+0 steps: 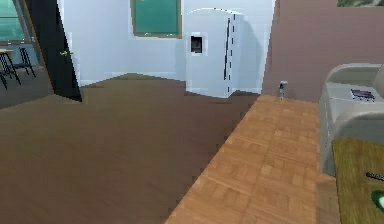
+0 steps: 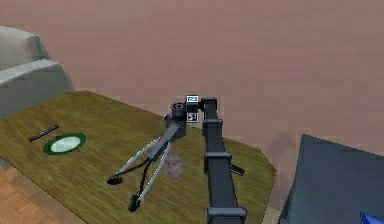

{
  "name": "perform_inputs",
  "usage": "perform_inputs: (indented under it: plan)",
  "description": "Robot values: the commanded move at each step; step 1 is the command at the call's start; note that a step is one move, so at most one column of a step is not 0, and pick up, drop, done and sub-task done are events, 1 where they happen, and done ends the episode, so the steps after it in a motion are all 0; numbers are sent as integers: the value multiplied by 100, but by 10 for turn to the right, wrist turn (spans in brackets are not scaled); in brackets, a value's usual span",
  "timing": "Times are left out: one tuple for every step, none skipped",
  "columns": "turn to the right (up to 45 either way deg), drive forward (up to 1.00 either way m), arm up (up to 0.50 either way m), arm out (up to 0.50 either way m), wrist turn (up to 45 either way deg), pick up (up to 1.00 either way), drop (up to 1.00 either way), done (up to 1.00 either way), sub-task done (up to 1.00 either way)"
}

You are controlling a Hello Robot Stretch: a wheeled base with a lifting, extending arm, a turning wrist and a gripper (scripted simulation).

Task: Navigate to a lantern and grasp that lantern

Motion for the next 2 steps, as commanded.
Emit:
perform_inputs:
  plan:
    - [0,0,0,0,450,0,0,0,0]
    - [0,0,0,0,450,0,0,0,0]
